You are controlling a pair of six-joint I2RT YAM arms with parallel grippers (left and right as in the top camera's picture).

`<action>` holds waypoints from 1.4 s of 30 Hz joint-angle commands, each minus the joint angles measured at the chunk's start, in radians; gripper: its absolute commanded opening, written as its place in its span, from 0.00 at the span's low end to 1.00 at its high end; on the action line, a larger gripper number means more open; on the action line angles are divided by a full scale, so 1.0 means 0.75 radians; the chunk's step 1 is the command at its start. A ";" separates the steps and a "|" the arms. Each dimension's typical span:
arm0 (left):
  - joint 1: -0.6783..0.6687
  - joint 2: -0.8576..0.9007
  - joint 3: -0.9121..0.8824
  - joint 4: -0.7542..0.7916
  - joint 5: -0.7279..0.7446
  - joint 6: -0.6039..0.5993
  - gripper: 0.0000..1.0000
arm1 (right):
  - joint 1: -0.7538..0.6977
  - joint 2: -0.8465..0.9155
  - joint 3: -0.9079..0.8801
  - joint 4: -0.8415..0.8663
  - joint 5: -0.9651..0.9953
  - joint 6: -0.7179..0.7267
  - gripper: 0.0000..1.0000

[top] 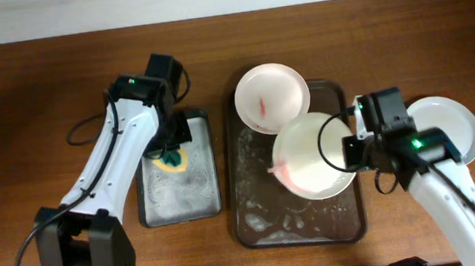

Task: Clean dirty plates on tray and stack at the side
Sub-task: 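Put the sponge back on the small tray with the left gripper, then lift the plate with the right gripper and stack it on the first plate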

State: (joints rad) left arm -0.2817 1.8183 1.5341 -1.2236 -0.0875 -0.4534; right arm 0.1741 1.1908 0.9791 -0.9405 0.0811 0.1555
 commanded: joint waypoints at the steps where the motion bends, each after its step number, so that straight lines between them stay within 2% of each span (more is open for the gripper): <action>1: 0.040 -0.007 -0.141 0.117 0.098 0.125 0.01 | 0.109 -0.125 0.007 0.001 0.259 0.013 0.04; 2: 0.046 -0.007 -0.168 0.149 0.099 0.144 0.11 | 0.165 -0.149 0.007 -0.005 0.336 0.013 0.04; 3: 0.048 -0.007 -0.186 0.166 0.098 0.146 0.35 | 0.253 -0.160 0.007 -0.019 0.455 0.014 0.04; 4: 0.048 -0.007 -0.192 0.175 0.098 0.148 0.45 | 0.314 -0.158 0.007 -0.029 0.531 0.014 0.04; 6: 0.048 -0.007 -0.192 0.181 0.098 0.148 0.81 | 0.475 -0.156 0.007 -0.054 0.700 0.014 0.04; 7: 0.048 -0.007 -0.192 0.180 0.098 0.148 0.96 | 0.546 -0.156 0.007 -0.070 0.789 0.014 0.04; 8: 0.048 -0.007 -0.192 0.180 0.098 0.148 1.00 | 0.620 -0.156 0.007 -0.084 0.868 0.014 0.04; 15: 0.048 -0.007 -0.192 0.180 0.098 0.148 1.00 | 1.032 -0.156 0.017 -0.134 1.357 0.012 0.04; 19: 0.048 -0.007 -0.192 0.180 0.098 0.148 1.00 | 1.120 -0.154 0.022 -0.133 1.518 -0.048 0.04; 22: 0.048 -0.007 -0.192 0.180 0.098 0.148 1.00 | 1.145 -0.154 0.049 -0.123 1.631 -0.182 0.04; 24: 0.048 -0.007 -0.192 0.180 0.098 0.148 1.00 | 1.164 -0.154 0.077 -0.122 1.639 -0.228 0.04; 42: 0.048 -0.007 -0.192 0.180 0.098 0.148 1.00 | 1.167 -0.154 0.096 -0.117 1.654 -0.228 0.04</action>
State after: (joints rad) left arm -0.2520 1.8206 1.3983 -1.0901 -0.0250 -0.3546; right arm 1.0416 1.0832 1.0210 -1.0321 1.2797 -0.0235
